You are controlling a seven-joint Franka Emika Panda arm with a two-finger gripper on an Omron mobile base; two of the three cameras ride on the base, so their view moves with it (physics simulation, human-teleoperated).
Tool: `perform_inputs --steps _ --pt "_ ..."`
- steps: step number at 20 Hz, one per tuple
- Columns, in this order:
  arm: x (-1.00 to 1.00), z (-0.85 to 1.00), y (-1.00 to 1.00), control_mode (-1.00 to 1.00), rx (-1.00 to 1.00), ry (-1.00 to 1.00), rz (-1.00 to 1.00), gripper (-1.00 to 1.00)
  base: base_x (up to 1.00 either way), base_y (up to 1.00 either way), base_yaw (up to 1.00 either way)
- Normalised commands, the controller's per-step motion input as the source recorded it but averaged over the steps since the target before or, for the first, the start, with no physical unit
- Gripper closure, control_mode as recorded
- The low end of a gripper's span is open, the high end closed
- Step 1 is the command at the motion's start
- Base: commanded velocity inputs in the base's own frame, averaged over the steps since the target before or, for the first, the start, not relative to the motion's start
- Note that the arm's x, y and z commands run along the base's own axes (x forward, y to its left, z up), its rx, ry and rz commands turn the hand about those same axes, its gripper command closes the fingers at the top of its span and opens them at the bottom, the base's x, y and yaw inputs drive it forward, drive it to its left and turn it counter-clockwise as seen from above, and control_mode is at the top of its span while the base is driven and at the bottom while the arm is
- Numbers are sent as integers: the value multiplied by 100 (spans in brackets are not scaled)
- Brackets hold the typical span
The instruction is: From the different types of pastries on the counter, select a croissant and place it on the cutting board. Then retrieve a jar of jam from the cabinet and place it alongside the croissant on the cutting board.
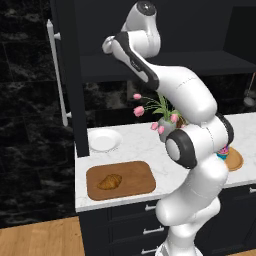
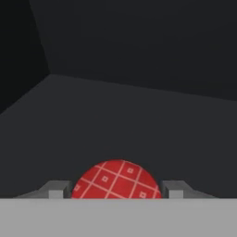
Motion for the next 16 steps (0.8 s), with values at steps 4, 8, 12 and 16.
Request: perform_inputs --steps 4,8,12,16 --pt "-100 -42 -22 -100 8 9 22 100 0 0 0" --pt "-100 -33 -25 -100 2 4 31 100 0 0 0" --pt "-100 -3 -18 -100 0 0 34 100 0 0 0" --pt "-100 -44 -17 -100 0 0 44 100 0 0 0"
